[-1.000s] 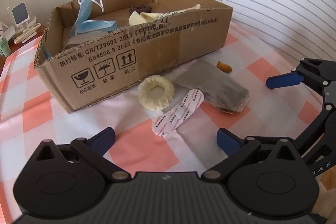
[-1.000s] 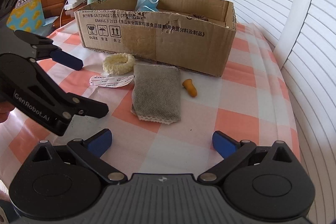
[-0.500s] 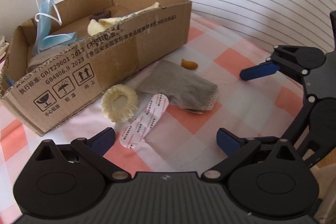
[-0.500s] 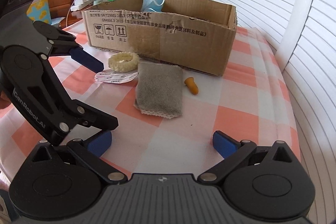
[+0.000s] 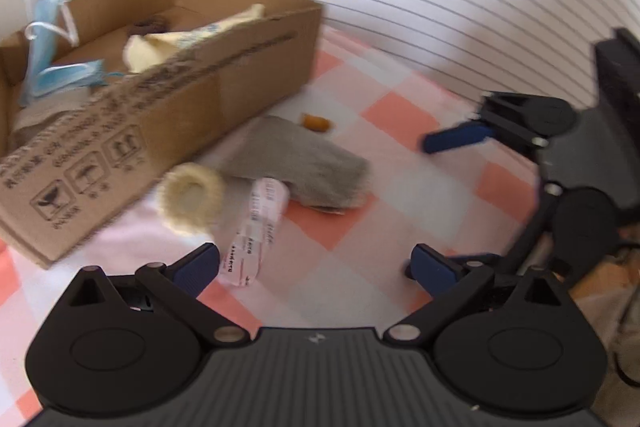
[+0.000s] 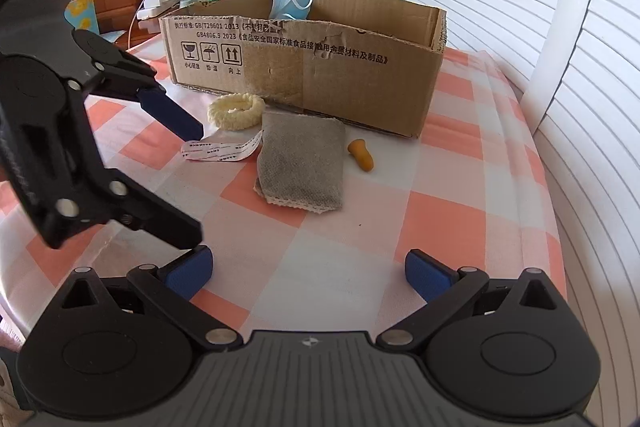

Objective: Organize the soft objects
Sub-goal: 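Lower the left gripper onto the white-and-pink strip and close on it, then lift the strip with left gripper while right moves to the grey felt pad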

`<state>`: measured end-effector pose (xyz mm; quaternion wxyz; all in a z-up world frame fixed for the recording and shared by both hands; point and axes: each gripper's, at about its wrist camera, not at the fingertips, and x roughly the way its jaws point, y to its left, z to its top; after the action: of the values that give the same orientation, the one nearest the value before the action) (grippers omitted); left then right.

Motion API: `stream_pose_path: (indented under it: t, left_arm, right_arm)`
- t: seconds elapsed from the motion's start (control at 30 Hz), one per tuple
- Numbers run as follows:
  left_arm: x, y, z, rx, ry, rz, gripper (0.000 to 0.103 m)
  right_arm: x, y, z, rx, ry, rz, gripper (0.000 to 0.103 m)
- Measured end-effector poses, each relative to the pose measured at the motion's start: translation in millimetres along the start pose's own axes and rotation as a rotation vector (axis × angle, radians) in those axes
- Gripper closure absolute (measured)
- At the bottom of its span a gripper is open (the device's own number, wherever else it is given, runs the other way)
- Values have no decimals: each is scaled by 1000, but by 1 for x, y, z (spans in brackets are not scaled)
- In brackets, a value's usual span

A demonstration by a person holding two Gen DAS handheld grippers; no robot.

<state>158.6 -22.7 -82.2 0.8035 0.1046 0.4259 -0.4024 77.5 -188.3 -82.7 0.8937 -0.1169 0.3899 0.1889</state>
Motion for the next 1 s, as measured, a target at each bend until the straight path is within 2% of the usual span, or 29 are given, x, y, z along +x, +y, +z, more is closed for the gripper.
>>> stream_pose_path:
  t: [0.07, 0.1, 0.13, 0.17, 0.33, 0.37, 0.5, 0.53, 0.77, 1.0]
  left_arm:
    - [-1, -3, -1, 15, 13, 2, 3]
    - [-1, -2, -1, 15, 11, 20, 6]
    - [0, -2, -1, 13, 9, 38, 15]
    - [2, -1, -1, 8, 11, 55, 16]
    - [4, -3, 4, 48, -9, 134, 44]
    - [5, -3, 5, 62, -6, 149, 46]
    - [3, -2, 6, 64, -9, 148, 73]
    - [3, -1, 5, 58, -11, 139, 76]
    - [-3, -6, -2, 35, -19, 165, 86]
    - [-19, -4, -19, -44, -23, 206, 85]
  right_arm:
    - [-2, -1, -2, 0, 0, 2, 0]
    - [-2, -1, -2, -1, -1, 2, 0]
    - [-3, -2, -3, -2, -1, 2, 0]
    - [-3, -2, -3, 0, -1, 2, 0]
    - [-4, -1, -4, 2, 0, -3, 0]
    - [-4, -1, -4, 3, 0, -3, 0]
    - [-4, -1, -4, 3, 0, -3, 0]
    - [-4, -1, -4, 4, 0, -4, 0]
    - [-4, -1, -4, 7, -3, -7, 0]
    - [-4, 0, -4, 11, -3, -14, 0]
